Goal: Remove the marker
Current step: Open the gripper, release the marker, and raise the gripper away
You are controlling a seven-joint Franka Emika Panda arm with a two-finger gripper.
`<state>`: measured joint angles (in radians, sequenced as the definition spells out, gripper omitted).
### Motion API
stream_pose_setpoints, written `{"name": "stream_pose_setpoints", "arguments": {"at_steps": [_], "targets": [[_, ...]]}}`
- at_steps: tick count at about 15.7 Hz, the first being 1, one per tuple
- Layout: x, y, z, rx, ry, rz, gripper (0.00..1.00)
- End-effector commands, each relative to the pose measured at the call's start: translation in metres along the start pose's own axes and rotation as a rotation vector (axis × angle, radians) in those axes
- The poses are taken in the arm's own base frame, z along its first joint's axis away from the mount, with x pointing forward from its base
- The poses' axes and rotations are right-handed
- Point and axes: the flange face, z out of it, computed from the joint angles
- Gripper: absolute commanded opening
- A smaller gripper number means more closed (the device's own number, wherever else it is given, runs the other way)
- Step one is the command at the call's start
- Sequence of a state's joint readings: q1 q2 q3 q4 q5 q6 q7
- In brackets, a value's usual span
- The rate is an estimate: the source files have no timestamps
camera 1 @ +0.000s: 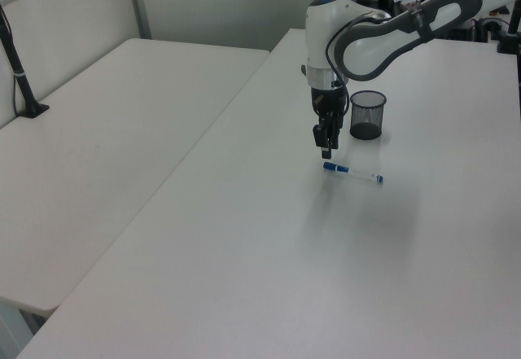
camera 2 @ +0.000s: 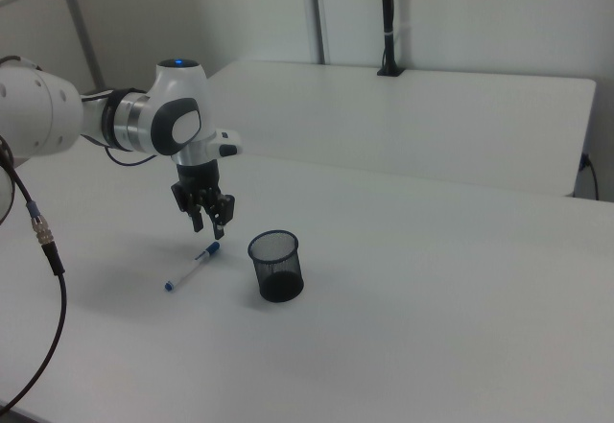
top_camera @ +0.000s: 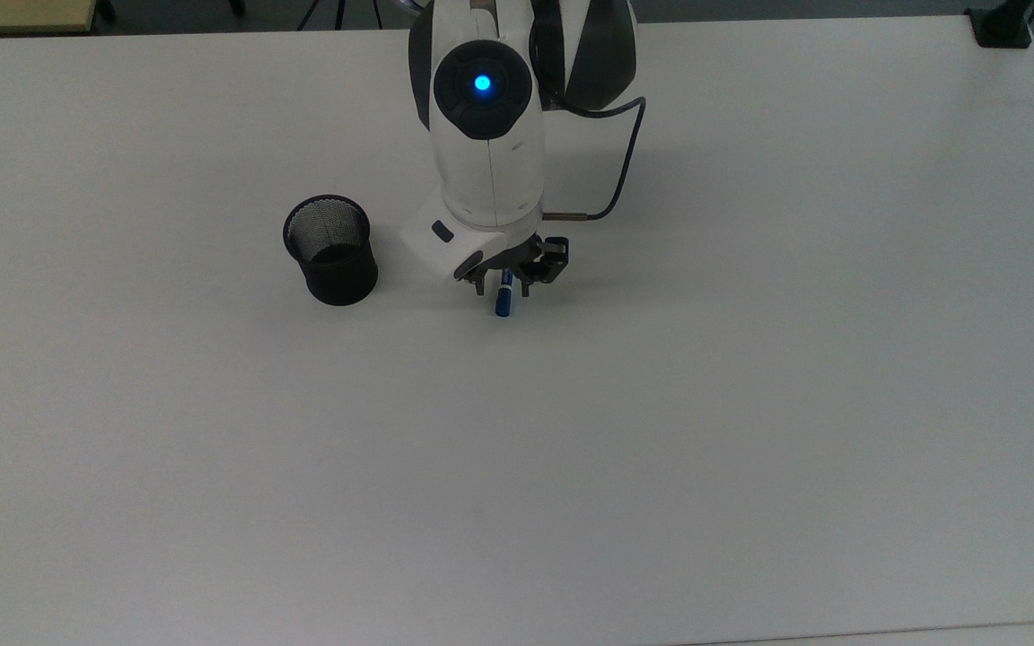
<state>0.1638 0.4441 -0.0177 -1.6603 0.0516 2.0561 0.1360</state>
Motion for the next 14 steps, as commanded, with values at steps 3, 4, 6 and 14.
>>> {"name": "stream_pose_setpoints", "arguments": {"at_steps": [3, 4, 6, 14], "targets": [[-0.012, 0.005, -0.049, 0.002, 0.027, 0.034, 1.00], [-0.016, 0.009, -0.070, 0.002, 0.035, 0.046, 1.00], [-0.026, 0.022, -0.110, 0.010, 0.065, 0.092, 1.00], [-0.110, 0.100, -0.252, -0.031, 0.095, 0.261, 1.00]]}}
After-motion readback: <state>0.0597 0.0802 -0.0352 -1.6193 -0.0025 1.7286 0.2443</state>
